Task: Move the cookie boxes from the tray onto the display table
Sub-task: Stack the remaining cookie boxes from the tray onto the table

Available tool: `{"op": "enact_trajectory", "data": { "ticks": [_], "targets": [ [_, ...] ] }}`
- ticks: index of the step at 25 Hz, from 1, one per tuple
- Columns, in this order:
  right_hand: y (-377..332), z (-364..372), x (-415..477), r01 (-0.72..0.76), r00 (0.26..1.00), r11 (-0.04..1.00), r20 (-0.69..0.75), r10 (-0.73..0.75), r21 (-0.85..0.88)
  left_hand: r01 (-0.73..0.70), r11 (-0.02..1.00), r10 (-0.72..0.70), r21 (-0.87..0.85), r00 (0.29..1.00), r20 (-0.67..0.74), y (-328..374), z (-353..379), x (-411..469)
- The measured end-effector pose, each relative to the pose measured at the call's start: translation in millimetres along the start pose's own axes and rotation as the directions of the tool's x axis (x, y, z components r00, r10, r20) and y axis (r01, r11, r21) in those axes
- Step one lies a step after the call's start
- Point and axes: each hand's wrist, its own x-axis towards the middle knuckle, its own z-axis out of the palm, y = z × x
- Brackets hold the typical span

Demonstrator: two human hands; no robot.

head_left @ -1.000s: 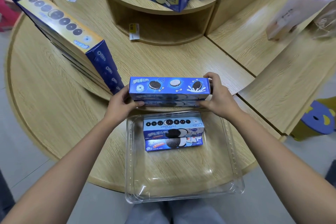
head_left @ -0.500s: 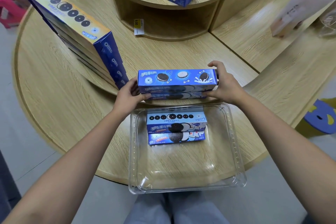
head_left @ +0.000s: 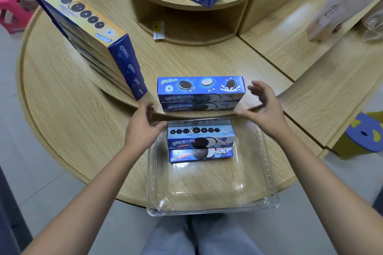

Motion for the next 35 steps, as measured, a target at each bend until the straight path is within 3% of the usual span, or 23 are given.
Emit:
{"op": "enact_trajectory", "data": {
  "ticks": [2,4,6,9,13,17,22,24,27,31,35],
  "targets": [
    [20,14,-34,-0.092,0.994,0.99,-0.055,0.099,0.109,0.023,0.998,-0.023,0.064,1.0,-0.004,-12,11,-33],
    [37,35,-55,-0.283,0.958,0.946,-0.001,0.287,0.156,0.136,0.991,-0.135,0.004,0.982,0.129,-18,29,-63],
    [47,51,-61,-0.46,0.888,0.878,0.074,0.454,0.137,0.264,0.964,-0.252,-0.001,0.922,0.295,-20,52,-83],
    [49,66,-52,-0.538,0.841,0.83,0.163,0.516,0.148,0.344,0.939,-0.321,-0.009,0.887,0.333,-26,79,-86],
    [63,76,-41,-0.539,0.842,0.832,0.135,0.523,0.136,0.283,0.959,-0.28,0.034,0.917,0.285,-32,94,-71],
    [70,79,-36,-0.524,0.852,0.839,0.099,0.515,0.144,0.329,0.943,-0.332,0.047,0.925,0.185,-35,105,-61],
    [58,70,-39,-0.471,0.878,0.88,0.12,0.463,0.054,0.386,0.922,-0.388,0.039,0.919,0.077,-30,116,-68],
    [51,64,-40,-0.422,0.903,0.906,0.071,0.424,-0.042,0.377,0.92,-0.384,0.109,0.922,0.051,-31,119,-66],
    [42,54,-39,-0.332,0.939,0.91,0.007,0.345,-0.249,0.366,0.915,-0.378,0.172,0.925,0.044,-32,124,-61],
    [35,42,-35,-0.293,0.949,0.907,0.019,0.313,-0.303,0.416,0.909,-0.415,0.0,0.906,0.082,-32,122,-65],
    [37,36,-34,-0.288,0.95,0.902,0.022,0.311,-0.321,0.388,0.921,-0.381,-0.024,0.914,0.142,-40,111,-70]
  ]
}}
